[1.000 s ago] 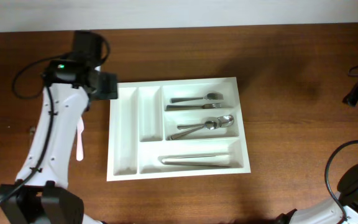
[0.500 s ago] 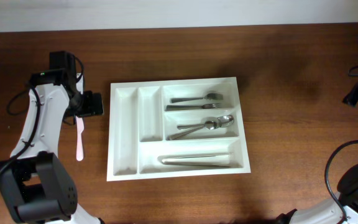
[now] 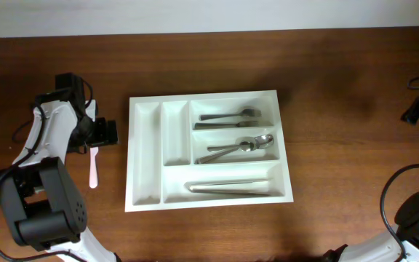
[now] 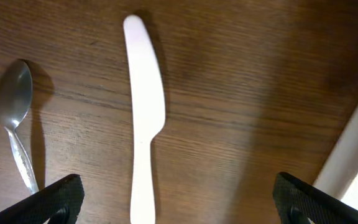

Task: Pack container
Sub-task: 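Lower the left gripper over the white plastic knife and close it, then lift the knife and carry it over the tray's left compartment, then lower the knife into the left compartment and open the left gripper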

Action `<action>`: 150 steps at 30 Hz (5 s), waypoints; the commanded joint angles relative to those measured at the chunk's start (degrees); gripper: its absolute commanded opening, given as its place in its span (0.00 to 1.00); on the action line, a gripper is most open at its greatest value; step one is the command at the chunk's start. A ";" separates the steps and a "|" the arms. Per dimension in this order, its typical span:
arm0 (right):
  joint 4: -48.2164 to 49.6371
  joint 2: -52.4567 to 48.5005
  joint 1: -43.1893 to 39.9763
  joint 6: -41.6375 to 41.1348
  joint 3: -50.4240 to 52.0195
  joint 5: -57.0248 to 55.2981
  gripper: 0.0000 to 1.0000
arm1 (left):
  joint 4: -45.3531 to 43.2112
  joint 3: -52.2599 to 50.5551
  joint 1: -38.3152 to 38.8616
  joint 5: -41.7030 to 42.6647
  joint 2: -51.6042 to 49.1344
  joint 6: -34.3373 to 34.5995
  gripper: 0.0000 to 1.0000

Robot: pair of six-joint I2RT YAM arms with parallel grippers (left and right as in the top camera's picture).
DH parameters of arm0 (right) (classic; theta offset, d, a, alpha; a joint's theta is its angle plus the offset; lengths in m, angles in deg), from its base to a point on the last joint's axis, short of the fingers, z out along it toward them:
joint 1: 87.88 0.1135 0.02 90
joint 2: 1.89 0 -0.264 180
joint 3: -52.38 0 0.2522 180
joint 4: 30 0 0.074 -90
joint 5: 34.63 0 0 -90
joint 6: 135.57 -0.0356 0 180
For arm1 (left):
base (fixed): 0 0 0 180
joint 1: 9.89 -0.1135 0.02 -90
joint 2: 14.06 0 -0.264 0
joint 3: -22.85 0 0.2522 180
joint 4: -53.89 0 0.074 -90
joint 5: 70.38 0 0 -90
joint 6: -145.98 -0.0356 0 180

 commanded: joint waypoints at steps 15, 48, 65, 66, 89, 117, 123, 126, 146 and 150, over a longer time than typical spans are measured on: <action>0.02 1.25 0.04 -0.26 0.31 0.70 0.99 | -2.78 -7.89 -1.29 2.97 -0.76 -0.96 0.99; 0.02 1.25 0.04 -0.26 0.31 0.70 0.99 | -11.15 -12.92 -5.38 3.15 -0.79 -6.82 0.99; 0.02 1.27 0.04 -0.28 0.31 0.70 0.99 | -11.98 -13.25 -5.38 1.70 -0.85 -6.99 0.70; 0.02 1.27 0.04 -0.26 0.31 0.70 0.99 | -11.96 -13.25 -5.38 1.70 -0.85 -6.99 0.70; 0.02 1.25 0.04 -0.26 0.31 0.70 0.99 | -12.83 -13.22 -5.35 1.70 -0.85 -6.97 0.13; 0.02 1.25 0.04 -0.28 0.31 0.70 0.99 | 9.64 21.14 12.59 11.54 -0.83 4.81 0.09; 0.02 1.25 0.04 -0.26 0.31 0.70 0.99 | 9.94 21.03 24.39 8.07 -1.01 14.45 0.09; 0.02 1.25 0.04 -0.26 0.31 0.70 0.99 | 10.12 20.85 27.28 6.71 -2.45 18.88 0.12; 0.02 1.27 0.04 -0.26 0.31 0.70 0.99 | 10.62 20.85 29.66 8.15 -9.44 23.52 0.25; 0.02 1.27 0.04 -0.28 0.31 0.70 0.99 | 10.62 20.85 29.70 7.85 -9.44 22.86 0.30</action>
